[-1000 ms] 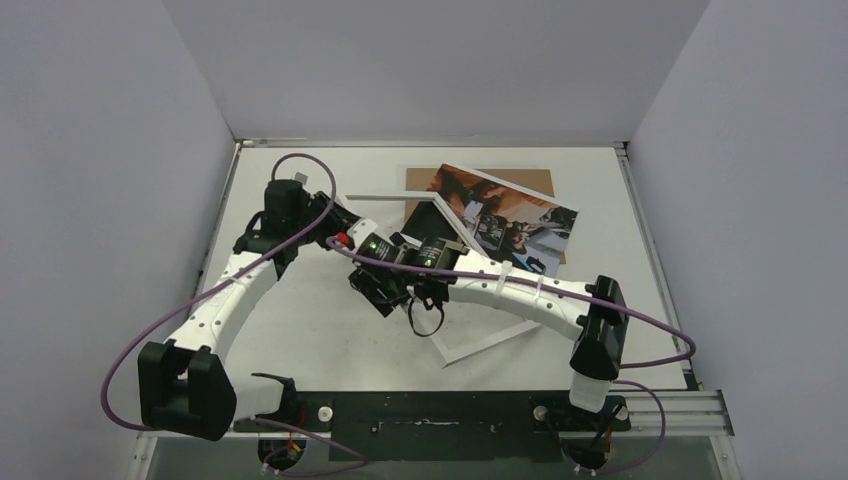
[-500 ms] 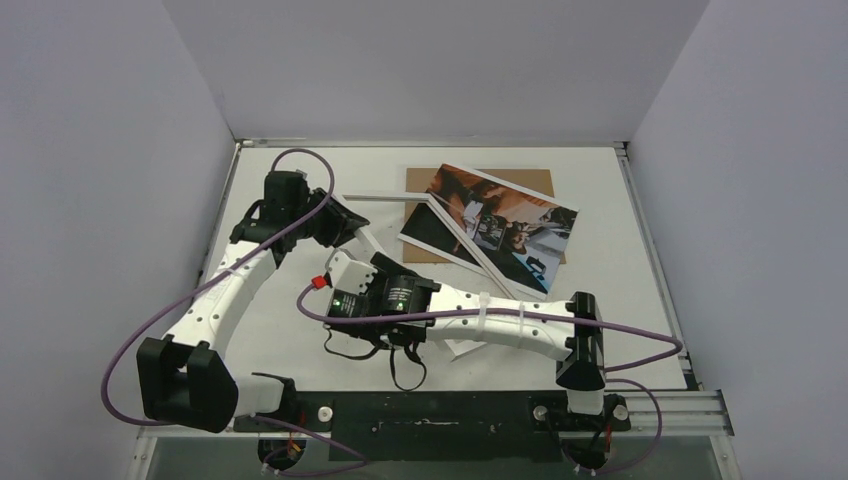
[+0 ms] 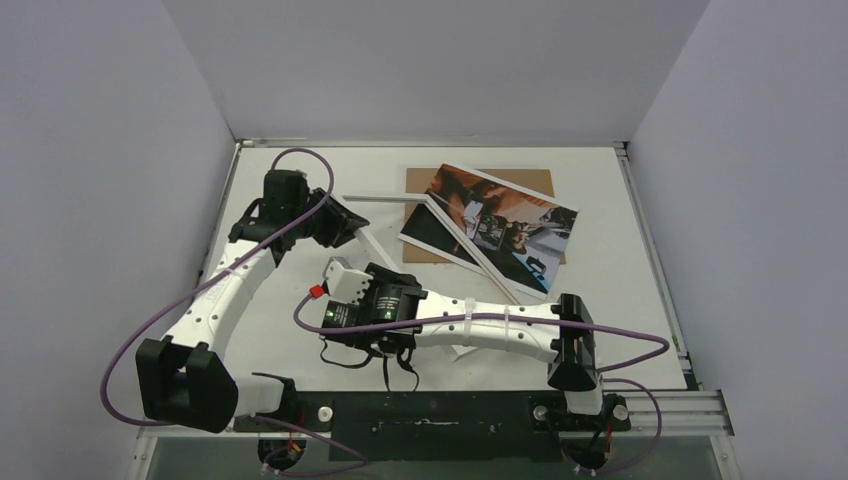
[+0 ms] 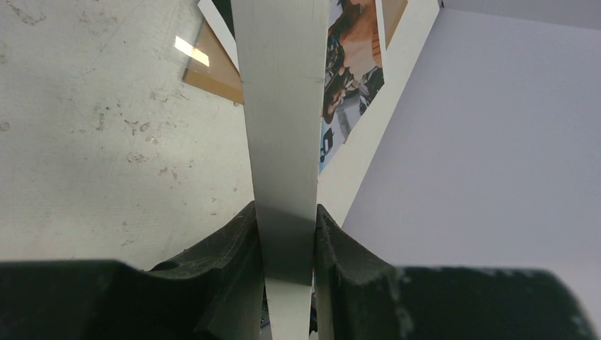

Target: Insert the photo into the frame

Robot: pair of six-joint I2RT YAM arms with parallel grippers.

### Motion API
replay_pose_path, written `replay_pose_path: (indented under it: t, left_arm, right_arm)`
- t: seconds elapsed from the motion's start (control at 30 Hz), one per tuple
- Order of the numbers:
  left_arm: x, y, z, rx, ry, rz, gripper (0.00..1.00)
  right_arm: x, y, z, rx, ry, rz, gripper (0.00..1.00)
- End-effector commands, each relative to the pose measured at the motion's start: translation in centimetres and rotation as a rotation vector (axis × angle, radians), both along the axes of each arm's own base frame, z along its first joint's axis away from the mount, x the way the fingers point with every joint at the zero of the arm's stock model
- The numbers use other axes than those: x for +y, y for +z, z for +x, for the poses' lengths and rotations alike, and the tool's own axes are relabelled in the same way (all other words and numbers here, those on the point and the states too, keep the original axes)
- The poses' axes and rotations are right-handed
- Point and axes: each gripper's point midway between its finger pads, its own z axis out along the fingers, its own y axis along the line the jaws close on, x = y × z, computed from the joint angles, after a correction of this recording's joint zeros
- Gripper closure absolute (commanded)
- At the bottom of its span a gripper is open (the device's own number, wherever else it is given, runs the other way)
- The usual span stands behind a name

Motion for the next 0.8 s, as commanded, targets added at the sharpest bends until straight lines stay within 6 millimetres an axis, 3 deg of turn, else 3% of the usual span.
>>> replay_pose_path:
  t: [0.0, 0.1, 0.27, 0.33, 0.4, 0.47, 0.5, 0.6, 0.77]
  left_arm:
    - [0.0, 3.3, 0.1, -0.040, 0.013, -0.044, 1.00]
    - [-0.1, 3.5, 0.1, -0.035, 0.009, -0.058, 1.00]
    - [-0.2, 3.6, 0.2, -0.035, 0.001, -0.068, 1.00]
    - [0.0, 4.0, 0.4, -0.047, 0.003, -0.068, 1.00]
    - [0.3, 4.8, 0.8, -0.069, 0.005, -0.070, 0.81]
    - [0.9, 5.7, 1.3, -0.094, 0.015, -0.080, 0.54]
    - [1.3, 6.3, 1.6, -0.112, 0.021, -0.087, 0.45]
    - [2.4, 8.4, 2.7, -0.174, 0.027, -0.121, 0.33]
    - [4.6, 13.0, 4.3, -0.319, 0.010, -0.119, 0.18]
  right_arm:
    - [-0.9, 0.4, 1.2, -0.082, -0.024, -0.069, 0.61]
    - [-1.1, 0.3, 1.5, -0.096, -0.030, -0.084, 0.62]
    - [-1.0, 1.7, 2.0, -0.122, -0.036, -0.051, 0.89]
    - [-0.9, 2.4, 2.0, -0.136, -0.034, -0.031, 0.96]
    - [-1.0, 3.3, 2.2, -0.154, -0.035, -0.007, 0.99]
    - [-1.1, 4.3, 2.4, -0.171, -0.034, 0.020, 1.00]
    - [-1.2, 4.9, 2.6, -0.179, -0.035, 0.040, 1.00]
    - [-1.5, 6.6, 3.3, -0.190, -0.036, 0.103, 1.00]
    - [-3.0, 9.1, 6.1, -0.185, -0.086, 0.221, 1.00]
